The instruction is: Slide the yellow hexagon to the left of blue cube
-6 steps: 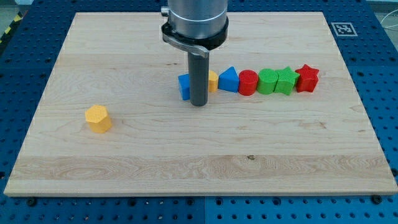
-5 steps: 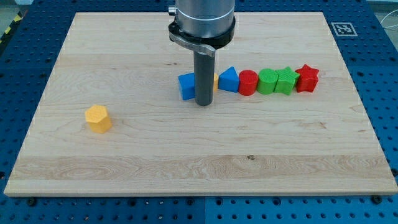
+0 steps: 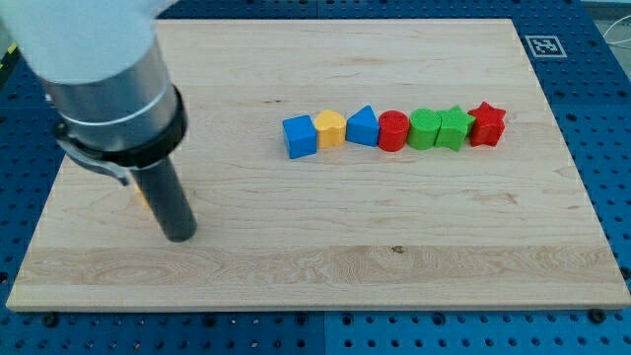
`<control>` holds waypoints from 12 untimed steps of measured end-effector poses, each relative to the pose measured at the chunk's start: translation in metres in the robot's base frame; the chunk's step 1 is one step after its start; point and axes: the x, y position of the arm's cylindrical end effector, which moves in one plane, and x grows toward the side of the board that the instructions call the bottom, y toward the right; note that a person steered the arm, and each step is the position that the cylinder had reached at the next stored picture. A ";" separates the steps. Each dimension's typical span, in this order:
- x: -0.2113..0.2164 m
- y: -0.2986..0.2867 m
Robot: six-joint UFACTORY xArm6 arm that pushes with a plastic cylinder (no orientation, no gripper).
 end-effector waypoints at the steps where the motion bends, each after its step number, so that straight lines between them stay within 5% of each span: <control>1: -0.009 -0.025; 9: -0.115 -0.054; 12: -0.124 -0.010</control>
